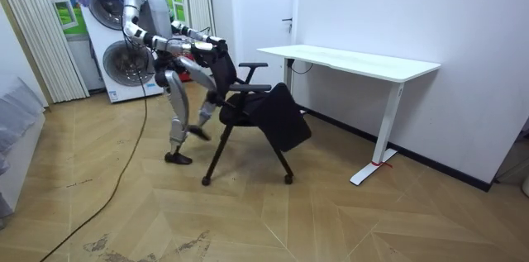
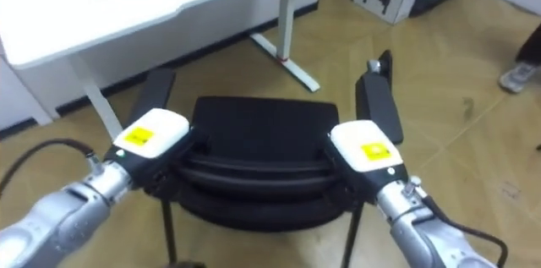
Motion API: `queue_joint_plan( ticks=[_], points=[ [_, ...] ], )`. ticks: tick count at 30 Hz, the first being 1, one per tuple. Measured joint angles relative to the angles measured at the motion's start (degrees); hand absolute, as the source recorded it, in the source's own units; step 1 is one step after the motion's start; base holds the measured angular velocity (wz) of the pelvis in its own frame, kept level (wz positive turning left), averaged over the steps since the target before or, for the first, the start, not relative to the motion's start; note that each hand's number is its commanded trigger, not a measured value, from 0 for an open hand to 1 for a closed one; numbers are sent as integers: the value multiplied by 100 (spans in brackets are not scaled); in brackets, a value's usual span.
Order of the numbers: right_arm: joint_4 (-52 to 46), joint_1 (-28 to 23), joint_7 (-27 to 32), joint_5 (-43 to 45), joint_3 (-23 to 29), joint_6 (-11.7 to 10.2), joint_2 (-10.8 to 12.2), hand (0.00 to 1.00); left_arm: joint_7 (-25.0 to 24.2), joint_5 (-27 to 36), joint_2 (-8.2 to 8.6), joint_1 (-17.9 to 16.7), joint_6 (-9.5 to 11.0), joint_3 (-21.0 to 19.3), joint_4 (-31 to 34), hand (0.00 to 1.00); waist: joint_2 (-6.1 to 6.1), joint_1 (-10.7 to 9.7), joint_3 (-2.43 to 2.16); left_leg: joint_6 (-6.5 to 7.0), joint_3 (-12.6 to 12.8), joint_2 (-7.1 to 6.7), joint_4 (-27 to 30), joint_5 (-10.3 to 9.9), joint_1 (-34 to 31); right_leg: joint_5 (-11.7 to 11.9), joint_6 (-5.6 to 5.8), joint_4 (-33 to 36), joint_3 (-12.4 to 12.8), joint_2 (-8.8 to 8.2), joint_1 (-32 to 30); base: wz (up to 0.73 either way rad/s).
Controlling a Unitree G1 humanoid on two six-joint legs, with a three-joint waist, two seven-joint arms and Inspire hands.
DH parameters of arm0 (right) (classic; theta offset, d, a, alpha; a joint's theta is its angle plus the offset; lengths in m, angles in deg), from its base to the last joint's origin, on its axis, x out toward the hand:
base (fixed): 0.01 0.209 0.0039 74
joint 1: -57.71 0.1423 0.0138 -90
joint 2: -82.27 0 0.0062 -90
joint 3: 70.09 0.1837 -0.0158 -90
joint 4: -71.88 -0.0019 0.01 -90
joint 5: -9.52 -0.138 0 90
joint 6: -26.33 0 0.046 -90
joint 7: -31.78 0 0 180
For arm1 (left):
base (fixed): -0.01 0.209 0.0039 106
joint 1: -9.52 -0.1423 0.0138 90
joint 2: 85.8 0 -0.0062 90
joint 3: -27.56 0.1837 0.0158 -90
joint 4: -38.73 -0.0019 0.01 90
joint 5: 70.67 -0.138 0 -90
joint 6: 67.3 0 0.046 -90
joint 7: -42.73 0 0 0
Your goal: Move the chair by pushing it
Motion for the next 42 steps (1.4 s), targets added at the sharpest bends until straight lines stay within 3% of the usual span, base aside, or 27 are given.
queue_joint_plan(
  ticks=[1, 2, 3, 4, 5, 6, 8, 11, 12, 13, 14, 15, 16, 17, 18, 19, 20, 22, 24, 27, 30, 32, 34, 36, 39, 41, 42],
  points=[
    [-223, -4, -44, -29, 48, -58, -151, 100, -26, 181, -146, -70, 110, -55, 191, 100, 180, 14, -131, -28, -204, 86, -1010, 18, 28, -427, -220, -68, -109, 136, -85, -79],
    [-417, 40, -83, -49, 184, -46, -159, 100, -37, 262, -184, -148, 116, -230, 460, 100, 329, 51, -152, -35, -415, 68, -2042, 17, 205, -873, -220, 154, -248, 148, -89, -46],
    [-429, 37, -114, -47, 235, 0, -81, 100, -47, 250, -177, -175, 73, -289, 544, 100, 312, 41, -157, -1, -463, 15, -2575, 55, 403, -950, -203, 229, -283, 148, -47, -26],
    [-423, 30, -184, -48, 243, 82, 72, 100, -100, 230, -239, -170, 23, -332, 663, 100, 186, 19, -166, 69, -445, -109, -3253, -44, 771, -1104, -89, 155, -321, 133, 82, -3],
    [-418, 18, -208, -45, 247, 124, 226, 100, -108, 210, -399, -133, 1, -343, 785, 100, 78, 17, -199, 57, -476, -194, -3483, -416, 1010, -1190, 33, 18, -370, 53, 218, 0],
    [-427, -5, -192, -42, 265, 119, 248, 100, -108, 183, -445, -96, -9, -342, 820, 100, 64, 1, -196, 72, -481, -260, -3574, -527, 1051, -1179, 101, -88, -367, 30, 250, 7],
    [-443, -17, -93, -34, 271, 99, 261, 100, -104, 137, -472, -8, -89, -347, 852, 100, -6, -66, -227, 293, -435, -414, -3798, -785, 1193, -1077, 299, -502, -360, -56, 443, 2],
    [-523, -29, 80, 47, 300, 60, 178, 100, -80, 128, -408, -5, -149, -325, 871, 100, -67, -113, -282, 672, -241, -923, -3902, -1276, 1451, -1035, 701, -667, -158, -505, 703, -22],
    [-537, -26, 73, 46, 316, 57, 128, 100, -76, 128, -373, -5, -153, -328, 865, 100, -64, -115, -284, 723, -285, -1027, -3887, -1335, 1485, -1016, 716, -427, -150, -601, 680, -8],
    [-541, -28, 32, 46, 347, 55, 111, 100, -86, 127, -341, -9, -153, -310, 862, 100, -50, -174, -281, 802, -335, -1192, -3811, -1454, 1579, -832, 722, 412, -127, -789, 424, 8],
    [-537, -33, -27, 43, 355, 44, 105, 100, -89, 134, -340, -25, -152, -296, 857, 100, -54, -230, -282, 835, -353, -1235, -3775, -1514, 1641, -629, 699, 903, -28, -856, 256, 24],
    [-530, -60, -119, 38, 408, -26, 87, 100, -89, 143, -329, -48, -151, -267, 855, 100, -47, -288, -274, 939, -369, -1278, -3682, -1637, 1790, -3, 660, 1825, 340, -886, -152, 26],
    [-512, -114, -207, 36, 444, -72, 94, 100, -102, 142, -328, -58, -149, -206, 821, 100, -21, -311, -265, 1012, -384, -1297, -3638, -1761, 1968, 864, 675, 2523, 631, -833, -516, 20],
    [-451, -121, -261, 36, 451, -122, 104, 100, -101, 142, -319, -71, -135, -173, 758, 100, 74, -332, -222, 1056, -483, -1315, -3616, -1888, 2152, 1777, 705, 2985, 836, -734, -768, 8],
    [-427, -121, -276, 37, 451, -133, 120, 100, -99, 143, -308, -70, -113, -171, 711, 100, 116, -335, -213, 1080, -513, -1312, -3611, -1944, 2225, 2056, 746, 3207, 933, -664, -905, 0],
    [-425, -118, -292, 41, 451, -136, 135, 100, -85, 182, -319, -63, -89, -171, 669, 100, 161, -341, -197, 1128, -539, -1307, -3578, -2034, 2316, 2029, 695, 3744, 1067, -482, -1287, 15],
    [-437, -118, -290, 41, 467, -164, 113, 100, -73, 188, -311, -63, -88, -170, 665, 100, 227, -403, -195, 1163, -629, -1308, -3487, -2127, 2343, 1845, 626, 4255, 1090, -317, -1661, 22],
    [-442, -118, -287, 39, 487, -175, 85, 100, -52, 190, -277, -61, -89, -166, 663, 100, 294, -413, -171, 1212, -668, -1307, -3422, -2242, 2419, 1568, 638, 4550, 1056, -106, -2140, 22],
    [-451, -104, -291, 43, 507, -174, 78, 100, -44, 190, -246, -59, -90, -173, 654, 100, 364, -377, -144, 1244, -693, -1312, -3327, -2406, 2509, 1308, 624, 4364, 1042, 46, -2445, 11],
    [-488, -96, -295, 74, 508, -195, 70, 100, -31, 224, -275, -61, -89, -176, 637, 100, 433, -360, -138, 1253, -877, -1361, -3158, -2685, 2637, 981, 643, 3320, 1005, 231, -2710, 23],
    [-493, -103, -286, 83, 503, -185, 127, 100, -9, 222, -283, -63, -61, -206, 637, 100, 437, -301, -139, 1208, -1120, -1368, -3128, -2873, 2812, 864, 640, 1268, 922, 416, -2646, 33],
    [-492, -138, -258, 83, 488, -173, 104, 100, 18, 214, -290, -74, 2, -201, 634, 100, 417, -339, -141, 1147, -1461, -1375, -3136, -3022, 3023, 1072, 638, -450, 932, 510, -2336, 66],
    [-495, -263, -206, 10, 510, -271, -51, 100, 32, 210, -325, -198, 149, -148, 747, 100, 365, -352, -163, 1115, -1664, -1377, -3120, -3210, 3191, 1213, 619, -1128, 1044, 551, -2101, 63],
    [-520, -304, -183, -11, 515, -312, -140, 100, 37, 205, -339, -287, 174, -171, 810, 100, 324, -350, -170, 1068, -1870, -1352, -3107, -3404, 3356, 1416, 522, -1029, 979, 560, -1992, 58],
    [-584, -297, -214, -35, 563, -272, -155, 100, -19, 190, -331, -277, 139, -176, 946, 100, 334, -305, -186, 824, -2101, -1095, -3131, -3568, 3425, 1412, 515, -927, 575, 592, -1954, 49],
    [-583, -297, -318, 11, 557, -252, -135, 100, -52, 165, -333, -276, 100, -158, 949, 100, 374, -187, -197, 578, -1894, -518, -3295, -3693, 3561, 1376, 547, -968, 490, 882, -1777, 35],
    [-587, -298, -351, 29, 557, -248, -112, 100, -55, 170, -339, -272, 100, -157, 942, 100, 414, -146, -163, 525, -1755, -339, -3327, -3723, 3606, 1258, 503, -668, 642, 965, -1835, 61]
  ],
)
